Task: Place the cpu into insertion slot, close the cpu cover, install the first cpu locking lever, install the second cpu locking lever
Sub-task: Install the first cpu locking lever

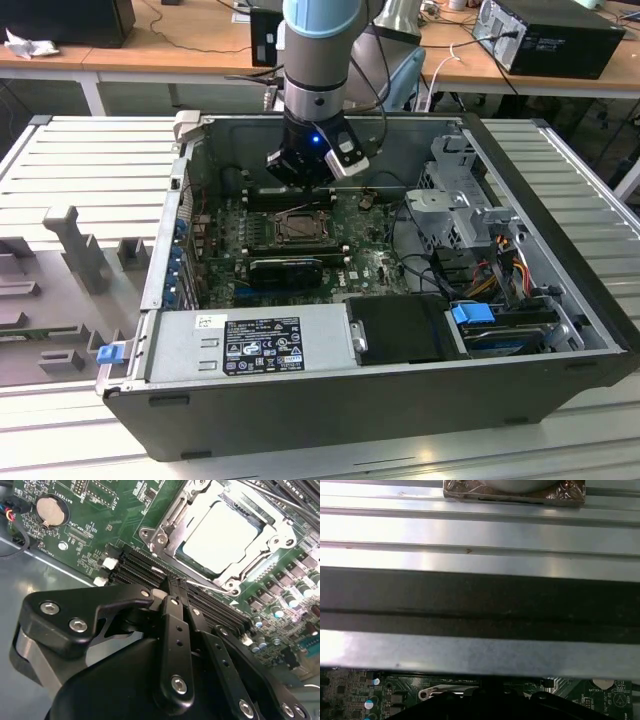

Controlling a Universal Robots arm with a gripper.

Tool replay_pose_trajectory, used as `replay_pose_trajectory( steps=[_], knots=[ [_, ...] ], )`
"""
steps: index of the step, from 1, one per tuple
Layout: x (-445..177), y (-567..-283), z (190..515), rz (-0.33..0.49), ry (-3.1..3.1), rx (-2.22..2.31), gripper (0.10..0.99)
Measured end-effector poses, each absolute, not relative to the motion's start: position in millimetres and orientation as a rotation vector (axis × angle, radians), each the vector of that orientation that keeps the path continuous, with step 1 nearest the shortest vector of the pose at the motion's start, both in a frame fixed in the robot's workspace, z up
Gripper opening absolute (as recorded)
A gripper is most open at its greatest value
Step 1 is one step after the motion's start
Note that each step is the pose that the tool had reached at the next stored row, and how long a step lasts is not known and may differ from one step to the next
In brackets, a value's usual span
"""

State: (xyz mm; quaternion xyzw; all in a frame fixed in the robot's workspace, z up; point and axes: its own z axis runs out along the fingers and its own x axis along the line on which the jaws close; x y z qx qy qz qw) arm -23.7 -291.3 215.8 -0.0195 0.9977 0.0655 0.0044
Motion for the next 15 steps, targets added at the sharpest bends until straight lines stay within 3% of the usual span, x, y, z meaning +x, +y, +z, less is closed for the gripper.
replay_pose_trajectory(
  steps=[15],
  knots=[
    [-19, -291, 205, 0.186, 3.127, -0.063, 0.106]
  ],
)
